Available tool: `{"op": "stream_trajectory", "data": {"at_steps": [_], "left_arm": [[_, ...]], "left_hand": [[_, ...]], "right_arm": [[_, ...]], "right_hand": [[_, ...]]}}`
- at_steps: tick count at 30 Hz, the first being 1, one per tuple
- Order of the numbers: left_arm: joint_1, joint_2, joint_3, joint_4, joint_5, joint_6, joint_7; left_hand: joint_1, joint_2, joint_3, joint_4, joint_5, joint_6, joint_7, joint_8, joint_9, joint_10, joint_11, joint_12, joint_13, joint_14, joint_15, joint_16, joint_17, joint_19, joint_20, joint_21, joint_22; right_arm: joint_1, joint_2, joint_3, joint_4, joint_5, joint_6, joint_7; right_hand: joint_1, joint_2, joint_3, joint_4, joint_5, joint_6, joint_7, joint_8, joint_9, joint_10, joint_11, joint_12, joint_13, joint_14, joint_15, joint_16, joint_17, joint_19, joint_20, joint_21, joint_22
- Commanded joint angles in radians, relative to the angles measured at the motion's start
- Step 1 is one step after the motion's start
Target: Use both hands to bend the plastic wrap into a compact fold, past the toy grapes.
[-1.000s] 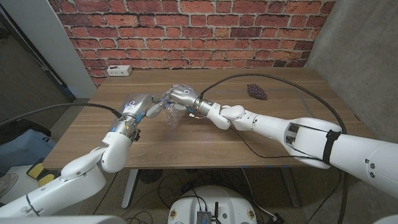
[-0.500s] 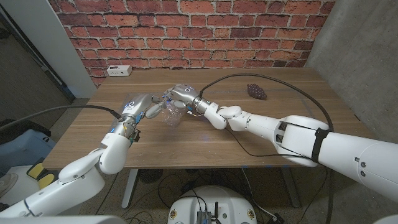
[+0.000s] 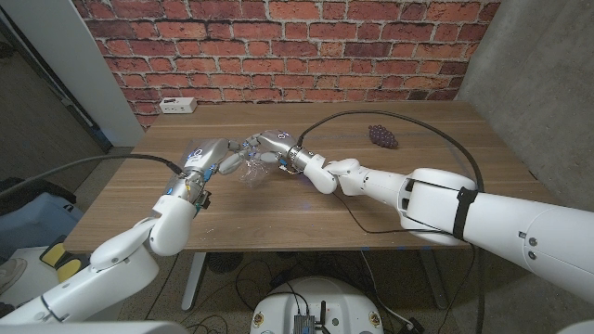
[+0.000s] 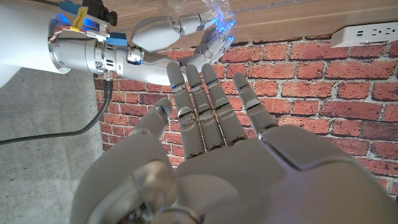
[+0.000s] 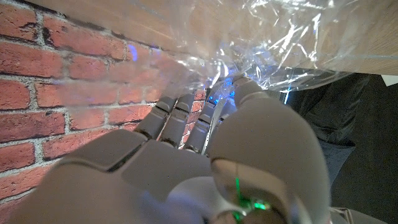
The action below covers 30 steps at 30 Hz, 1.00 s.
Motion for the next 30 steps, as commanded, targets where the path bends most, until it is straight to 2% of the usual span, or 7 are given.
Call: {"op": "stream_trajectory", "data": {"at_steps": [1,6,11,22,26,28,30], "left_arm": [[-0.008,-0.015,-0.003,0.008,0.005,-0.011,-0.018],[-0.003,-0.018,-0.006,0.007,0.007,-0.013,-0.020],[0.001,-0.021,-0.008,0.007,0.005,-0.015,-0.025],[0.005,-0.025,-0.009,0.007,0.011,-0.021,-0.029],[0.009,-0.026,-0.010,0.005,0.015,-0.021,-0.027],[0.010,-0.028,-0.011,0.004,0.016,-0.020,-0.027],[0.011,-0.029,-0.012,0.002,0.017,-0.018,-0.029]], "left_hand": [[-0.011,0.001,0.004,0.010,0.003,-0.006,0.006,0.002,0.006,-0.004,-0.002,-0.002,0.005,-0.007,-0.005,-0.006,0.002,-0.004,0.001,0.009,0.004],[-0.014,0.000,0.005,0.010,0.004,-0.008,0.005,0.002,0.006,-0.007,0.001,-0.003,0.008,-0.009,-0.004,-0.008,0.001,-0.006,0.000,0.011,0.004],[-0.014,0.003,0.008,0.008,0.005,-0.010,0.005,0.001,0.006,-0.010,-0.001,-0.005,0.011,-0.010,-0.004,-0.009,0.001,-0.008,0.001,0.012,0.004],[-0.001,0.011,0.014,-0.003,0.007,-0.011,0.005,0.002,0.007,-0.009,-0.003,-0.006,0.017,-0.012,-0.005,-0.004,0.005,-0.010,0.002,0.016,0.004],[0.002,0.014,0.016,-0.005,0.008,-0.011,0.005,0.002,0.007,-0.010,-0.002,-0.006,0.019,-0.012,-0.006,-0.003,0.006,-0.009,0.001,0.018,0.004],[0.003,0.016,0.017,-0.005,0.008,-0.010,0.004,0.003,0.007,-0.009,-0.003,-0.006,0.020,-0.012,-0.007,-0.001,0.008,-0.011,0.001,0.018,0.004],[0.004,0.016,0.017,-0.005,0.008,-0.012,0.004,0.002,0.007,-0.009,-0.002,-0.006,0.021,-0.012,-0.007,-0.001,0.009,-0.011,0.001,0.019,0.004]], "right_arm": [[0.012,0.003,-0.029,0.013,0.031,0.024,0.008],[-0.001,-0.024,-0.014,-0.060,0.039,-0.022,0.056],[-0.017,-0.049,0.012,-0.128,0.050,-0.059,0.103],[-0.105,-0.128,0.146,-0.382,0.135,-0.261,0.275],[-0.119,-0.154,0.156,-0.467,0.109,-0.356,0.326],[-0.112,-0.166,0.142,-0.487,0.073,-0.374,0.333],[-0.106,-0.179,0.128,-0.524,0.038,-0.411,0.368]], "right_hand": [[-0.078,-0.033,-0.048,0.030,0.018,-0.175,-0.015,-0.008,-0.011,-0.065,0.003,-0.005,-0.004,-0.018,-0.154,-0.020,-0.009,-0.012,0.001,0.000,0.001],[-0.135,-0.050,-0.086,0.059,0.042,-0.283,-0.022,0.002,-0.020,-0.119,0.004,-0.004,-0.010,-0.053,-0.155,-0.045,-0.018,-0.033,-0.002,-0.014,0.000],[-0.132,0.036,-0.048,0.078,0.060,-0.353,-0.022,0.000,-0.025,-0.176,-0.001,-0.007,-0.019,-0.098,-0.155,-0.073,-0.031,-0.054,0.001,-0.025,-0.001],[-0.302,-0.034,-0.166,0.171,0.102,-0.645,0.002,0.002,-0.028,-0.408,0.034,-0.010,-0.047,-0.287,-0.119,-0.105,-0.042,-0.190,0.062,-0.115,-0.004],[-0.325,-0.085,-0.217,0.175,0.134,-0.748,0.014,-0.003,-0.029,-0.491,0.054,-0.014,-0.053,-0.361,-0.082,-0.115,-0.049,-0.229,0.085,-0.149,-0.006],[-0.314,-0.094,-0.223,0.168,0.145,-0.758,-0.017,0.002,-0.030,-0.511,0.058,-0.013,-0.055,-0.380,-0.072,-0.116,-0.051,-0.234,0.090,-0.157,-0.006],[-0.289,-0.100,-0.226,0.153,0.160,-0.753,-0.023,0.012,-0.029,-0.536,0.034,-0.011,-0.056,-0.414,-0.066,-0.121,-0.055,-0.252,0.113,-0.171,-0.006]]}}
